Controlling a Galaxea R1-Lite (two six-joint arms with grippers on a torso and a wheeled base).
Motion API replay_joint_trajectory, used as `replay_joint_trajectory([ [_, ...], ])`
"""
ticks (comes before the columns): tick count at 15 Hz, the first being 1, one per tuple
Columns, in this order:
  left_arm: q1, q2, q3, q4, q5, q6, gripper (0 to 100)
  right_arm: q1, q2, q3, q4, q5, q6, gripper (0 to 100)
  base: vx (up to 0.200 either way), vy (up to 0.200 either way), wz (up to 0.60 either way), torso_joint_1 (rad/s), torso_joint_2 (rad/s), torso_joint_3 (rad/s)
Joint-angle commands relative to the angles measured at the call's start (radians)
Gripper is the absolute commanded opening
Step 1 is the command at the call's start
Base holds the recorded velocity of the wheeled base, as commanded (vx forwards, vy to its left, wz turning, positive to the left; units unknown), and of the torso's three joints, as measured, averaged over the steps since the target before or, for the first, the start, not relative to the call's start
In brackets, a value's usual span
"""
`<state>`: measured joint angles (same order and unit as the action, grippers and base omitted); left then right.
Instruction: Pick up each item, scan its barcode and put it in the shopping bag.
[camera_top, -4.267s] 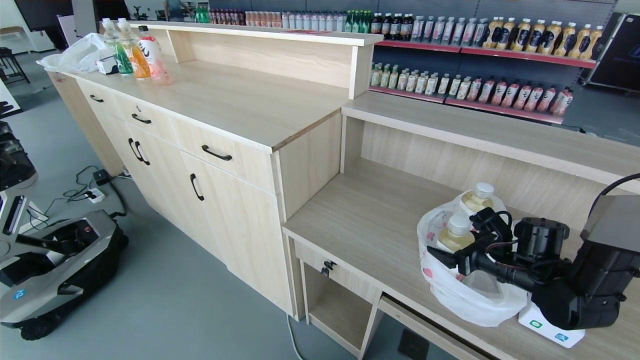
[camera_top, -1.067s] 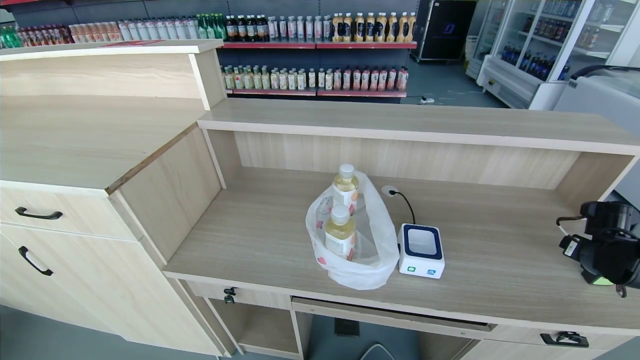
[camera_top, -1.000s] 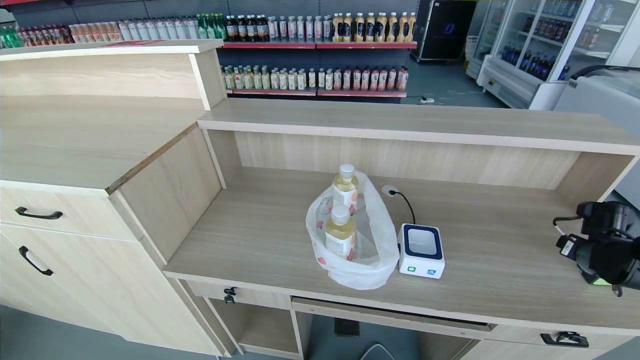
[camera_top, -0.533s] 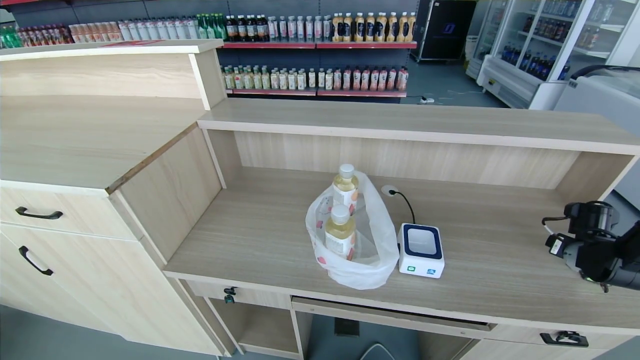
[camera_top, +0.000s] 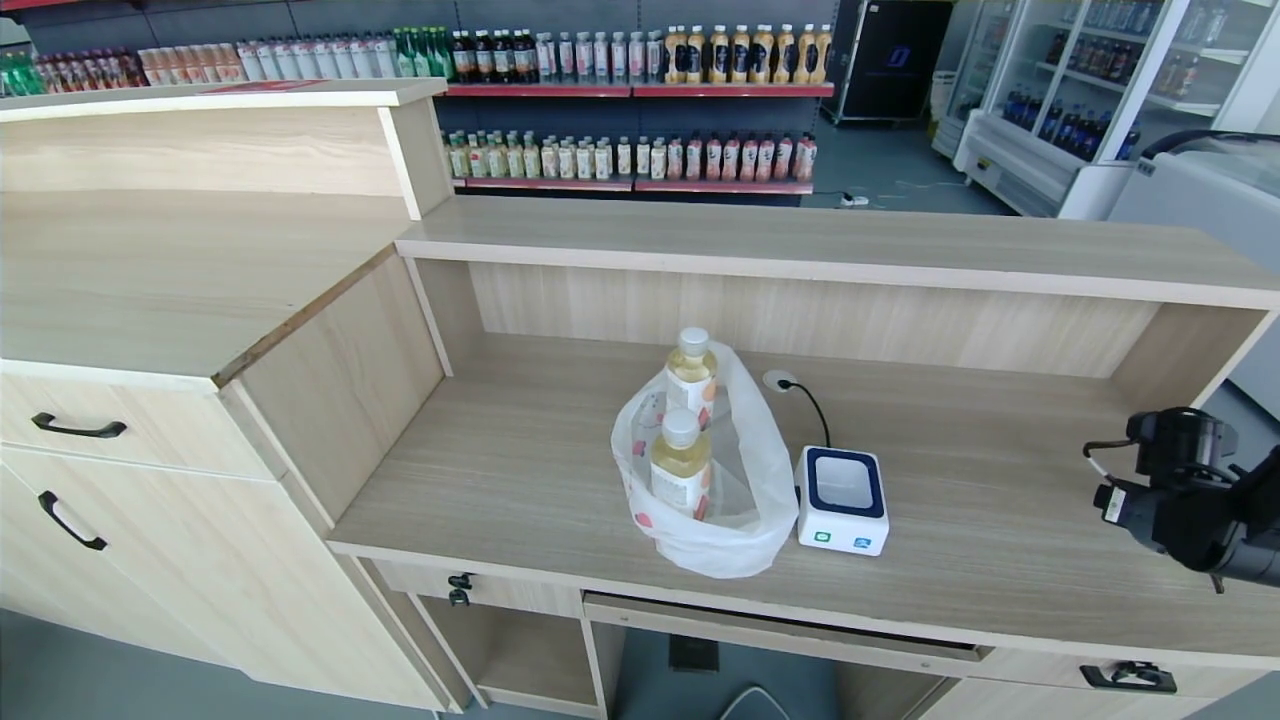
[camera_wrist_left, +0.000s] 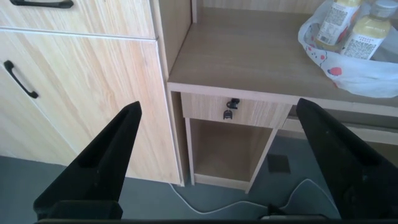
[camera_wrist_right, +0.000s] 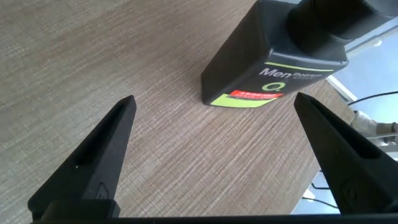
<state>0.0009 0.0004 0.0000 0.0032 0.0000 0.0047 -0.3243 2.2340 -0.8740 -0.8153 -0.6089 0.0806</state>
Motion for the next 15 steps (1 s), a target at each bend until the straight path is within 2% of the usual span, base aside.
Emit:
replay_joint_trajectory([
  [1,0.001,0.0,0.0,0.0,0.0,0.0,100,0.001,-0.148,0.124,0.002,-0.003,-0.071,100,0.0,0.0,0.0,0.0,0.0,0.0],
  [3,0.001,0.0,0.0,-0.002,0.0,0.0,100,-0.015,-0.306,0.217,-0.001,0.001,-0.206,100,0.0,0.0,0.0,0.0,0.0,0.0],
  [4,0.001,0.0,0.0,0.0,0.0,0.0,100,-0.024,-0.321,0.224,-0.001,0.003,-0.225,100,0.0,0.0,0.0,0.0,0.0,0.0],
  [5,0.001,0.0,0.0,0.0,0.0,0.0,100,-0.082,-0.36,0.257,0.001,0.023,-0.323,100,0.0,0.0,0.0,0.0,0.0,0.0],
  [7,0.001,0.0,0.0,0.0,0.0,0.0,100,-0.176,-0.355,0.291,0.001,0.126,-0.438,100,0.0,0.0,0.0,0.0,0.0,0.0],
  [9,0.001,0.0,0.0,0.0,0.0,0.0,100,-0.289,-0.34,0.3,0.004,0.316,-0.55,100,0.0,0.0,0.0,0.0,0.0,0.0],
  [11,0.001,0.0,0.0,0.0,0.0,0.0,100,-0.38,-0.298,0.274,-0.001,0.456,-0.628,100,0.0,0.0,0.0,0.0,0.0,0.0],
  [15,0.001,0.0,0.0,0.0,0.0,0.0,100,-0.423,-0.214,0.176,0.016,0.614,-0.636,100,0.0,0.0,0.0,0.0,0.0,0.0],
])
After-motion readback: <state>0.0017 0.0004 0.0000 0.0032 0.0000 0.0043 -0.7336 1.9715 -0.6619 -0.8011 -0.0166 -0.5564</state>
